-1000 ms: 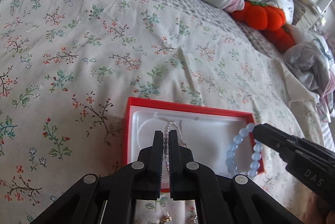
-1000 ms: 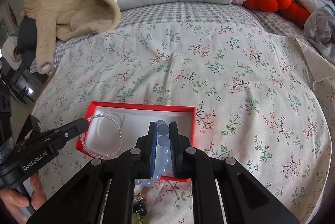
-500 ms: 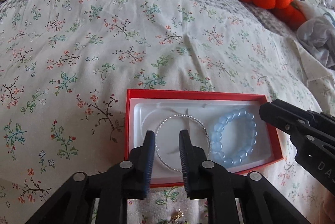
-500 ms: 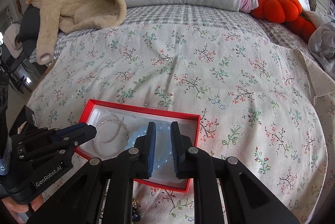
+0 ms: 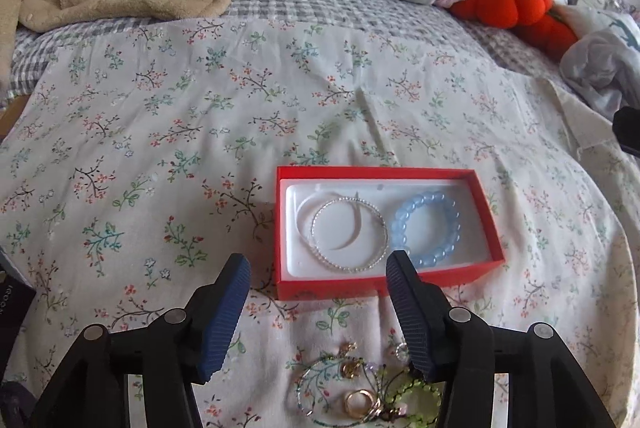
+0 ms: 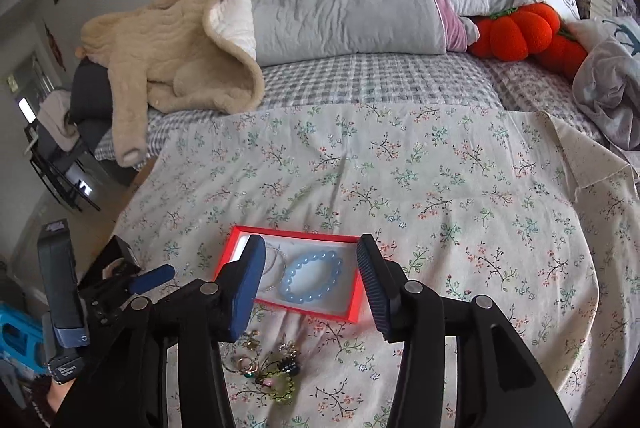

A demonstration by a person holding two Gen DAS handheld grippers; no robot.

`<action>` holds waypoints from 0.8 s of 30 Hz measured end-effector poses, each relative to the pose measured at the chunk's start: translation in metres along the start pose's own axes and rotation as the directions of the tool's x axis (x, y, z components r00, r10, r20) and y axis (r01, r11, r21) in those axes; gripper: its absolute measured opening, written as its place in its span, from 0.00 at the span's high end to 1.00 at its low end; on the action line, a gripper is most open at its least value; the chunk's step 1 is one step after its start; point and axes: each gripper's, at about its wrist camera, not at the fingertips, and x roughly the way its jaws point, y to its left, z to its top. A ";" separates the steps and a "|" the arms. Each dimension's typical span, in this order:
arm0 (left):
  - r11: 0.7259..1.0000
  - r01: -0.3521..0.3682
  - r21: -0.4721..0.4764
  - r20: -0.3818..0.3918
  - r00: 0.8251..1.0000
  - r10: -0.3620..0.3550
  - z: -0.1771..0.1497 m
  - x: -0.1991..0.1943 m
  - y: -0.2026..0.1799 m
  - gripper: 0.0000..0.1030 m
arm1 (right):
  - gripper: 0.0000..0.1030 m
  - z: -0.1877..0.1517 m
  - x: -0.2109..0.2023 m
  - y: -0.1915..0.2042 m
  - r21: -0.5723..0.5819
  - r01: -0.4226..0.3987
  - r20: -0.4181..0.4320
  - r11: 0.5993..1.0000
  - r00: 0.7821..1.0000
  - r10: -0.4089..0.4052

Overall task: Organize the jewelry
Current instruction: 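Withdraw both open tools from the box back over the jewelry pile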

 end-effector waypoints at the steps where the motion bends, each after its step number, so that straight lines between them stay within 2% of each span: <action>1: 1.000 -0.006 0.001 -0.003 1.000 0.006 -0.003 -0.003 0.000 0.37 | 0.44 -0.001 -0.005 -0.001 0.003 -0.010 -0.004 1.000 1.000 0.010; 7: 1.000 0.007 0.002 -0.034 0.999 -0.006 -0.024 -0.006 0.003 0.22 | 0.38 -0.020 -0.002 -0.001 0.015 -0.033 -0.067 0.999 0.997 0.034; 9: 1.000 0.009 0.002 -0.052 0.999 -0.009 -0.032 0.000 0.006 0.21 | 0.34 -0.034 0.008 0.001 0.003 -0.048 -0.091 0.999 0.995 0.048; 14: 1.000 0.018 -0.010 -0.102 0.995 -0.019 -0.046 0.018 0.022 0.21 | 0.34 -0.071 0.045 0.010 -0.049 -0.040 -0.210 0.998 0.977 0.028; 19: 1.000 0.014 -0.023 -0.154 0.988 -0.017 -0.053 0.021 0.031 0.21 | 0.34 -0.103 0.067 0.007 0.006 -0.045 -0.276 0.999 0.960 0.045; 24: 0.999 0.043 -0.026 -0.182 0.982 -0.047 -0.064 0.022 0.030 0.21 | 0.34 -0.113 0.076 0.011 0.018 -0.045 -0.305 0.999 0.951 0.049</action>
